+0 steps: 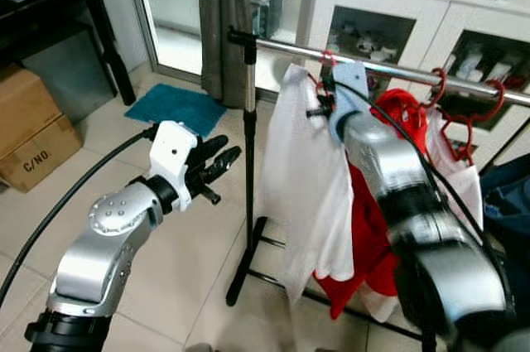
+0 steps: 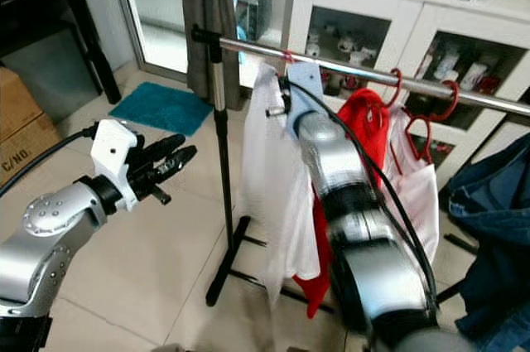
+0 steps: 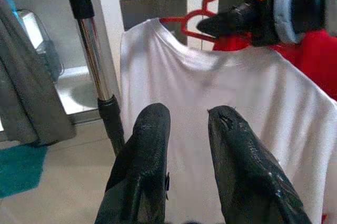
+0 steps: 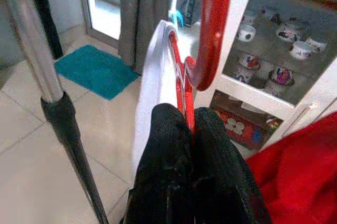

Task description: Hang hanger

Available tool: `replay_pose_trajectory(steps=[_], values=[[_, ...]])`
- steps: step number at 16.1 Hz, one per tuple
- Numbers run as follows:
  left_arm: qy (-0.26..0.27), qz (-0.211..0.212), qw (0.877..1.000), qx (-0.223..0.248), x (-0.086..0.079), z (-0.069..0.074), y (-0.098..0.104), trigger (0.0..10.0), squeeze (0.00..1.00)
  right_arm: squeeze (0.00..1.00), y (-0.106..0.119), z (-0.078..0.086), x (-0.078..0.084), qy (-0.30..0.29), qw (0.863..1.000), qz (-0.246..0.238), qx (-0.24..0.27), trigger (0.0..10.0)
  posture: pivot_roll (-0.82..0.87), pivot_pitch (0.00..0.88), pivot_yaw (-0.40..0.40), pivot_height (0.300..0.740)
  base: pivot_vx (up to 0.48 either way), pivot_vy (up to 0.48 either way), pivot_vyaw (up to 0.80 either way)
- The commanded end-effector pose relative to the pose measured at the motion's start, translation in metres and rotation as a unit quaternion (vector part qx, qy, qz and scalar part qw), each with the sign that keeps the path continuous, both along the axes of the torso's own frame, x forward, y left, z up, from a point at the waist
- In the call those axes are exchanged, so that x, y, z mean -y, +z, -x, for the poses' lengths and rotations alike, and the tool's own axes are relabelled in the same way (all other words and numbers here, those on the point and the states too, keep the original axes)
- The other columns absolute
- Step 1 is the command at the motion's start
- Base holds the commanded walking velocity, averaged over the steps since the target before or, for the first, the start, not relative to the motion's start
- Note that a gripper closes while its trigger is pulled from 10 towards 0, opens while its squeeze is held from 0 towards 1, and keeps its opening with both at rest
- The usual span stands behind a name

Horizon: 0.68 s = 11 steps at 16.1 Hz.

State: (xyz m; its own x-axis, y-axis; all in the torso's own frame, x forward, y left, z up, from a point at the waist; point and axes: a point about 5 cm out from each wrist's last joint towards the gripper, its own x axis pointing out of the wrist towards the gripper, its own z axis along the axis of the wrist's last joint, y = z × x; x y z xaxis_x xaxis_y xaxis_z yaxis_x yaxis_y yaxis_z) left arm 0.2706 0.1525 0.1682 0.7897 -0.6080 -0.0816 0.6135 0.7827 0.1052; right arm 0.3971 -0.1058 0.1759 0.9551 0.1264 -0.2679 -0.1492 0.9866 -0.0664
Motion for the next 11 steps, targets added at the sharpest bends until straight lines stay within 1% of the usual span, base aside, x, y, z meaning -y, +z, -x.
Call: replay_pose_trajectory(steps=[1,6,7,9,11], values=[[-0.013,-0.003,1.0,0.008,0.002,0.001,0.007,10.0,0.0,0.0,0.016,-0.007,0.002,-0.019,0.999,-0.017,0.03,10.0,0.05,0.0,0.0,0.74,0.0,0.0,0.0],[-0.017,-0.007,1.0,0.004,-0.001,0.008,0.009,10.0,0.0,0.0,0.033,-0.017,-0.002,-0.025,0.998,-0.034,0.05,10.0,0.07,0.0,-0.007,0.74,0.0,0.0,0.0],[-0.016,-0.007,1.0,0.003,-0.002,0.009,0.009,10.0,0.0,0.0,0.033,-0.018,-0.003,-0.027,0.998,-0.036,0.05,10.0,0.07,0.0,-0.007,0.74,0.0,0.0,0.0],[-0.016,-0.008,1.0,-0.001,-0.001,0.011,0.008,10.0,0.0,0.0,0.031,-0.019,-0.003,-0.033,0.998,-0.037,0.046,10.0,0.07,0.0,-0.008,0.74,0.0,0.0,0.0],[-0.017,-0.009,1.0,-0.004,0.0,0.011,0.007,10.0,0.0,0.0,0.02,-0.017,-0.008,-0.015,1.0,-0.014,0.02,10.0,0.07,0.0,-0.01,0.74,0.0,0.0,0.0]])
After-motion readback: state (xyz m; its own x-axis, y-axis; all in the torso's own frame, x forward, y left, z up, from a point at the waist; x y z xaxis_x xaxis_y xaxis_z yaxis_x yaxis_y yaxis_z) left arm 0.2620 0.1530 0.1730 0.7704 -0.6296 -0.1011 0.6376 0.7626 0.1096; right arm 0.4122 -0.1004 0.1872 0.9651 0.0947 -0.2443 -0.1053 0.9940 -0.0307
